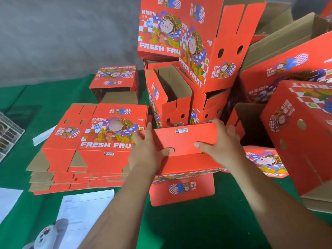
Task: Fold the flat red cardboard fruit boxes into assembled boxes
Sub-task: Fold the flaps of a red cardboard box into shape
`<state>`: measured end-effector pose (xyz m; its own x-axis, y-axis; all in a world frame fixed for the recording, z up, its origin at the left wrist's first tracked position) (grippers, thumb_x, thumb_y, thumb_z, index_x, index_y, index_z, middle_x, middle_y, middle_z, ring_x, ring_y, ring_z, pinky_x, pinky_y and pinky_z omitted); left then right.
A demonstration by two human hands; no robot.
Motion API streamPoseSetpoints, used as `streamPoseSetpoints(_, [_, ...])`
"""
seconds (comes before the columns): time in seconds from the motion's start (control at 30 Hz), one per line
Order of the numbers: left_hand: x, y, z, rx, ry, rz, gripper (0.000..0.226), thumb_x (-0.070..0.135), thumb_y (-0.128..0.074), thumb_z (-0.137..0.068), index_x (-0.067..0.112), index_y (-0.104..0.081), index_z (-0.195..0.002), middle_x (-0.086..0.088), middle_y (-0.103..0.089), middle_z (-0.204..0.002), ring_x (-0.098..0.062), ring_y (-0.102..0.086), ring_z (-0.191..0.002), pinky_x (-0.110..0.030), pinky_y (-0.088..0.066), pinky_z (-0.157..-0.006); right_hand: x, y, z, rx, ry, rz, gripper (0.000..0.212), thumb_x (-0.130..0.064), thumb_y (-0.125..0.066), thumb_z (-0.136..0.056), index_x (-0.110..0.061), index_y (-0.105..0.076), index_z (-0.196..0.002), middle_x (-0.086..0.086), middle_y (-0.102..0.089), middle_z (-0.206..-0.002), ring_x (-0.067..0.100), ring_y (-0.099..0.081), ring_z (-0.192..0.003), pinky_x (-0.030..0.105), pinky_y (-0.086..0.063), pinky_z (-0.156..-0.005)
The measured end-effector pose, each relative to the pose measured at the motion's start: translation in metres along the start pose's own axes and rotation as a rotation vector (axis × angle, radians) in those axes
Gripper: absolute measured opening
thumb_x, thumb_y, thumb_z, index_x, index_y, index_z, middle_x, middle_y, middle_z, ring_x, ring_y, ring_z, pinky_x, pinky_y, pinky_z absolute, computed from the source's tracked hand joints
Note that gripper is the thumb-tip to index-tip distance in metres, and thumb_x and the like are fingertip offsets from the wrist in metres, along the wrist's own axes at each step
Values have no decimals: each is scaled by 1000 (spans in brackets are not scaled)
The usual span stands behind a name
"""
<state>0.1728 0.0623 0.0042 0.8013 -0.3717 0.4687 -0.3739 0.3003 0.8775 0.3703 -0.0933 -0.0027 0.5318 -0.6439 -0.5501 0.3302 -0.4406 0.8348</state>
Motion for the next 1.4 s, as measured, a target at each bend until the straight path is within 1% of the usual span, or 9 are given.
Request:
streamPoseSetpoints(0.13, [0,2,0,34,-80,86,98,63,-84,-74,34,-30,-151,-8,-34,-141,-37,-51,-128,-48,-48,-100,-5,-6,5,22,-16,37,98,-72,-76,-73,-43,-27,-152,8,-39,-133,43,-45,-124,53,-49,-94])
streamPoseSetpoints(0.23, [-13,13,-2,-5,102,783,77,62,-67,-91,31,-38,-155,-9,-52,-148,-23,-58,-126,-35,-45,-103,0,1,1,-42,-57,-214,78,-72,-63,-85,-50,-29,-152,10,-37,-137,39,-47,-132,42,-41,-105])
streamPoseSetpoints(0.4, [-21,22,14,-545,554,1268,87,90,-31,-87,22,-85,-86,-13,-79,-104,-30,-78,-81,-41,-62,-68,-9,14,18,21,-81,-338,39,-68,-53,-94,-50,-46,-128,0,-35,-120,37,-59,-116,36,-39,-92])
streamPoseSetpoints(0.5, [-22,22,21,-457,413,1268,31,47,-57,-92,25,-65,-113,-8,-68,-101,-23,-68,-76,-30,-55,-65,-8,28,27,195,-70,-373,36,-67,-54,-93,-34,-50,-109,-4,-39,-108,22,-60,-96,33,-37,-82])
streamPoseSetpoints(0.67, [-33,9,33,-183,51,1572,72,-6,-59,-75,31,-47,-135,-3,-65,-138,-22,-69,-103,-38,-57,-79,17,28,54,418,35,-674,34,-42,-63,-88,-33,-46,-116,-2,-50,-114,-5,-55,-92,12,-41,-77])
streamPoseSetpoints(0.9, [-40,-48,47,-343,42,1203,79,31,-92,-77,23,-52,-146,-8,-74,-126,-31,-74,-111,-46,-63,-84,81,-18,85,256,-4,-622,71,-13,-68,-99,-35,-34,-158,-6,-47,-134,-11,-49,-118,11,-39,-99])
streamPoseSetpoints(1.03, [-50,-68,52,-278,-144,1101,96,17,-85,-87,41,-26,-159,-3,-59,-148,-28,-64,-129,-53,-58,-95,109,-29,91,322,31,-552,40,22,-61,-90,-5,-61,-119,2,-57,-109,20,-62,-102,31,-46,-92])
streamPoseSetpoints(1.23, [-47,-94,50,-327,-46,951,76,-16,-78,-81,19,-30,-130,-16,-61,-135,-14,-73,-110,-31,-62,-83,100,-42,72,202,-381,-858,9,-3,-61,-98,-10,-58,-102,9,-62,-92,20,-63,-79,29,-55,-67])
streamPoseSetpoints(1.4, [-51,-92,46,-247,-18,778,69,-7,-83,-81,17,-35,-124,-13,-58,-127,-19,-65,-110,-42,-61,-88,118,-22,53,374,-311,-394,72,-1,-62,-89,-16,-27,-149,21,-26,-149,34,-48,-115,43,-49,-85])
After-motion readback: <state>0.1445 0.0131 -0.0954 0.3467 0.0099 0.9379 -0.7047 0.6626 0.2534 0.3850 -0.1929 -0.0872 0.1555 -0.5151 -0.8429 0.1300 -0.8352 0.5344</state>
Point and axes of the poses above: each hand's wrist, its own z-axis away from the middle knuckle, its own y-axis out of the back of the hand, x = y × z, the point moved 1 cm from there along -z, towards the middle knuckle
